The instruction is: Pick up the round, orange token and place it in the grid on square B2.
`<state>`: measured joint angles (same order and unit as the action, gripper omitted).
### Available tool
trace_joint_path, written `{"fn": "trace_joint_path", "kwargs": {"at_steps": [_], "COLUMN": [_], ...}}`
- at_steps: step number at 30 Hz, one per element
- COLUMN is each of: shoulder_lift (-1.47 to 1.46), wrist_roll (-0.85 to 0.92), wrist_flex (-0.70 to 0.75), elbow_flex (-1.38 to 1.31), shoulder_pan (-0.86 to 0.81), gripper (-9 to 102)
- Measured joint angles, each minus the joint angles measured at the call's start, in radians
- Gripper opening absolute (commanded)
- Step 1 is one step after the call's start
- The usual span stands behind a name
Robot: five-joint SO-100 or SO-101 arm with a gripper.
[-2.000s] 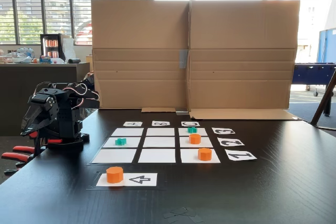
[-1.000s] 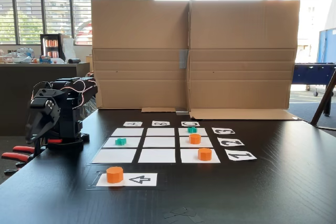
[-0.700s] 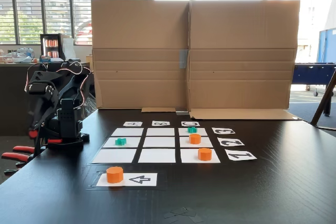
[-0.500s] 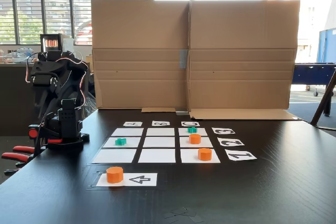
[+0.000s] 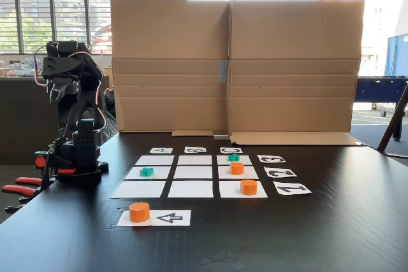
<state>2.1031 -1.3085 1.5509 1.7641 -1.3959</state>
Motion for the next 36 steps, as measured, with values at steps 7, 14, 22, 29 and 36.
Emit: {"fn": "trace_joint_path", "kwargs": {"at_steps": [7,14,22,29,36], "shoulder_lift": [-0.235,-0.414,-0.617,-0.738,-0.839], "wrist_roll": [0.083,0.149,0.241,0.330,0.396], "wrist_flex": [0.000,0.000,-0.002,-0.002,-0.002], "elbow_flex": [-0.087,-0.201,-0.362,-0.422,-0.466], "shoulder_pan": [0.063,0.103,0.149,0.213,0.281], "gripper": [70,71,71,71,72]}}
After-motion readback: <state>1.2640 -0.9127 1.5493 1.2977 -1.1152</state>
